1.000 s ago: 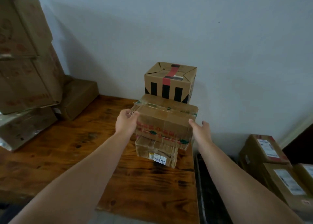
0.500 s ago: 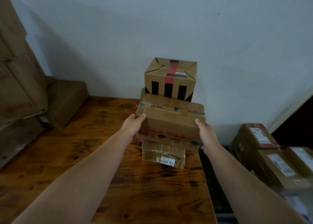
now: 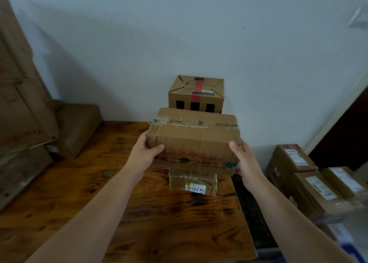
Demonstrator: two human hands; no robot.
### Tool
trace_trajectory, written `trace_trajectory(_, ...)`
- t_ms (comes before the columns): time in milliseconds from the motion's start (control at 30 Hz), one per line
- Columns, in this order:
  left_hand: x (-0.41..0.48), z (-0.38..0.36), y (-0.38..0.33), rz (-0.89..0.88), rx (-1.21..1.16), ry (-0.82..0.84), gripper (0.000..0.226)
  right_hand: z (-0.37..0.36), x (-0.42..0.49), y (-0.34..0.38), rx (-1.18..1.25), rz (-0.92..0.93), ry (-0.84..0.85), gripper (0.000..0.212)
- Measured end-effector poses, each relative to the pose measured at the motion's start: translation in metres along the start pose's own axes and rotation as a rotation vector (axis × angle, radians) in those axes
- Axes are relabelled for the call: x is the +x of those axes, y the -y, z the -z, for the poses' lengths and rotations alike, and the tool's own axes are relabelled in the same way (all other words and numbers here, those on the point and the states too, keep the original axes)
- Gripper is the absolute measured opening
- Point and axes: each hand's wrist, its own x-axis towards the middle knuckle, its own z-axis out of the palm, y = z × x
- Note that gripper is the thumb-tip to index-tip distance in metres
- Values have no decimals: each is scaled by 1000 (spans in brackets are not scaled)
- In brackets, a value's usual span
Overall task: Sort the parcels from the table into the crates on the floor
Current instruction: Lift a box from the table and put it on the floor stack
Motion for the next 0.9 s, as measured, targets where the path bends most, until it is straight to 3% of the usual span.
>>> trace_trajectory(200, -10, -1, -3, -18, -34, -34, 35, 2, -10, 1, 40, 92, 107, 91)
trace_trajectory(333, -11, -2, -15, -52, -25, -11, 37, 2, -14, -1, -20, 142, 47, 91)
trace_trajectory(500, -10, 0, -33, -18, -8, 56, 46, -1, -19, 9, -77, 164, -107, 76)
trace_trajectory(600, -11, 7, -36, -61, 43, 170, 68, 1, -13, 20, -167, 130, -183, 51)
trace_trajectory(667, -13, 8, -39, -87, 70, 232, 70, 6, -8, 26, -182, 114, -193, 35)
trace_trajectory(767, -17, 4, -43, -55, 19, 190, 50, 10, -7, 35, -154, 138, -166, 26)
trace_trajectory(900, -14, -3, -48, -3, -97, 55, 21, 7, -14, 43, -233, 198, -82, 48)
